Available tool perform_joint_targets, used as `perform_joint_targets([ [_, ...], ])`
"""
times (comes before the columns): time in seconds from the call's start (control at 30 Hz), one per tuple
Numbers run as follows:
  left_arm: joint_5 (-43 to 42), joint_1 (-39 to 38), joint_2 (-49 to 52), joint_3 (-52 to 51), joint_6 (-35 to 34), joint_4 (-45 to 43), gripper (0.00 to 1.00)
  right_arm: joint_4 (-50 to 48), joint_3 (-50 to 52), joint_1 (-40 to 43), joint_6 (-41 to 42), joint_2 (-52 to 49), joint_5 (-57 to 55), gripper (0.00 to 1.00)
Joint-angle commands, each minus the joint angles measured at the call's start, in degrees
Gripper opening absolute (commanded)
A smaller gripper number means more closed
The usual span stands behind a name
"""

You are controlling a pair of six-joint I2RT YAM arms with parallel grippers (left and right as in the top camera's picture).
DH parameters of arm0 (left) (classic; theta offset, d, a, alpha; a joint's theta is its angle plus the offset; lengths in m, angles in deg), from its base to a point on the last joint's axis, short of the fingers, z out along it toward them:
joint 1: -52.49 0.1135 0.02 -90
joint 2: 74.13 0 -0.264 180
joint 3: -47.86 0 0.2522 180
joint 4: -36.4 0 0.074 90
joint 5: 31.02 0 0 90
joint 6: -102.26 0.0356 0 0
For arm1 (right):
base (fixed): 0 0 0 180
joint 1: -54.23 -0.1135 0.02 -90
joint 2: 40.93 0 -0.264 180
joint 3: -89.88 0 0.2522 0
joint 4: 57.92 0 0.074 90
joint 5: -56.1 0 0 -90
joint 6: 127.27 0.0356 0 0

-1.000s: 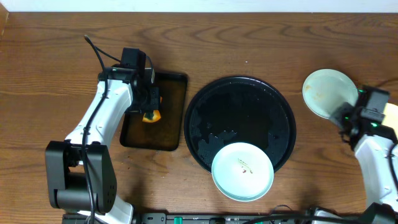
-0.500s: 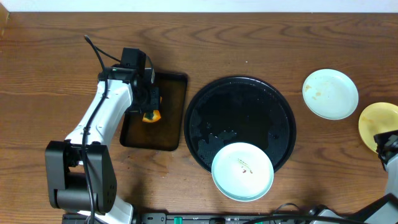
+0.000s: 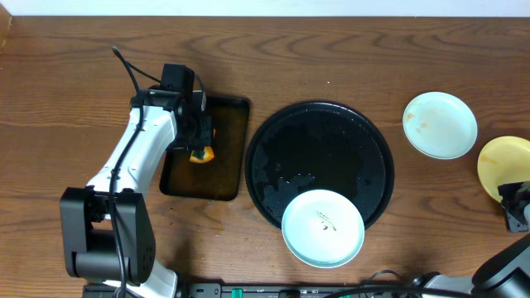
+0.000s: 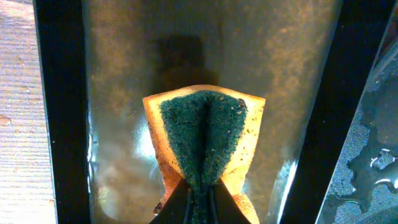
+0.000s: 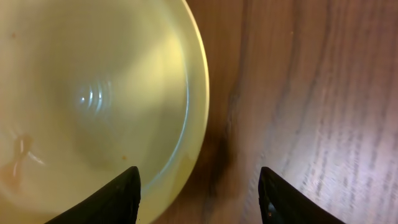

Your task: Clean dirty plates on tray and stack at the side

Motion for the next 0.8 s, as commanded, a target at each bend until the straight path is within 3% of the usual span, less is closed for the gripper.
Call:
perform_joint_targets([
  [0.0,0.1,0.1,-0.2,-0.2,-0.6,0.1,0.08,-0.7,0.2,0.7,1.2,-2.7,-0.2,0.57],
  [0.1,0.1,0.1,-0.2,-0.2,-0.6,0.1,0.08,-1.1,0.2,0.9,1.2,-5.0,-0.2,0.46],
  [0.33,0.1,0.1,-0.2,-0.2,-1.8,0.3,0.08,-1.5,0.2,0.9,1.2,-6.3,-0.1,0.01],
  [0.77,0.1,0.1,-0.2,-0.2,-1.8,0.2,0.08,-2.9,-0.5,0.9,-1.9,-4.6,7.9,0.01],
])
